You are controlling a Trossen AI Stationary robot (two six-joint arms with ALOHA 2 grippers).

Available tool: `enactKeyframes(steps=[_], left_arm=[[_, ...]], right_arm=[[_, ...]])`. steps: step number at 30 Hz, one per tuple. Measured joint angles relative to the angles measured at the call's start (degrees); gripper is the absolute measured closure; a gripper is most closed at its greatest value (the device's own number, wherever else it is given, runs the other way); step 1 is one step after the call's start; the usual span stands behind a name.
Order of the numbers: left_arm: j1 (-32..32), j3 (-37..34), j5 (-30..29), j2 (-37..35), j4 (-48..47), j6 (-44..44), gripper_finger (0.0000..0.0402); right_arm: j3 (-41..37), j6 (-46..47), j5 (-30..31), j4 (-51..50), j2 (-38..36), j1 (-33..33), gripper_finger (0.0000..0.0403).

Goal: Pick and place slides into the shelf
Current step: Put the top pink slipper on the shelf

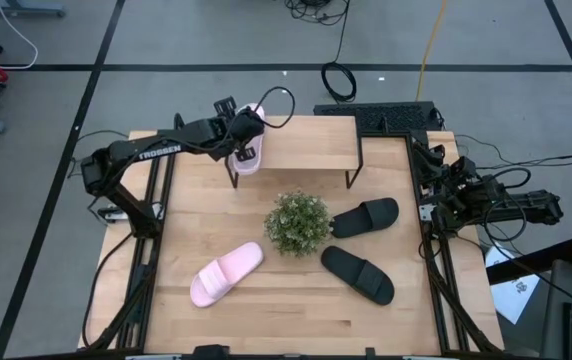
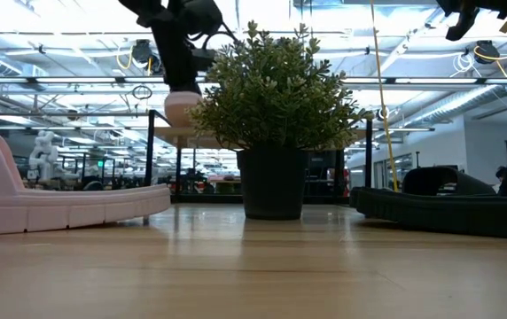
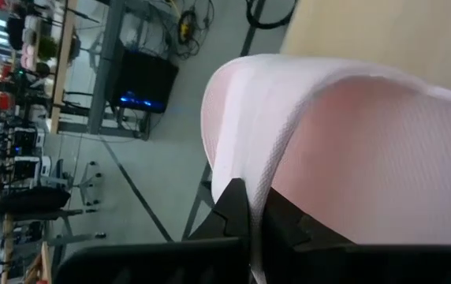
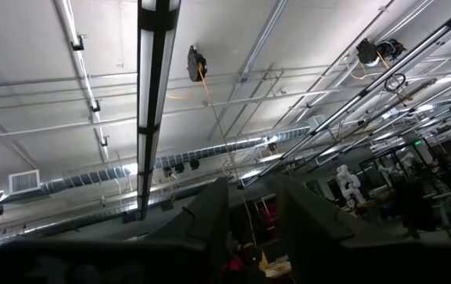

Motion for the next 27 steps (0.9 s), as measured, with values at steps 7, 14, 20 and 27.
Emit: enactKeyframes(steps=[7, 14, 20, 27], left_arm=[[0.00, -2.13, -0.07, -0.02, 1.00, 0.06, 0.0401], [0.18, -2.16, 0.02, -0.02, 1.54, 0.94, 0.0401], [0.26, -2.16, 0.55, -0.02, 1.71, 1.55, 0.0401], [0.33, -2.16, 3.04, -0.02, 1.72, 1.61, 0.0376]], right_arm=[[0.00, 0.00, -0.01, -0.02, 0.01, 0.02, 0.0303], [0.00, 0.00, 0.01, -0.02, 0.01, 0.02, 0.0303], [0.00, 0.00, 0.01, -0.02, 0.01, 0.00, 0.0303], [0.00, 0.00, 0.01, -0.02, 0.01, 0.00, 0.0303]])
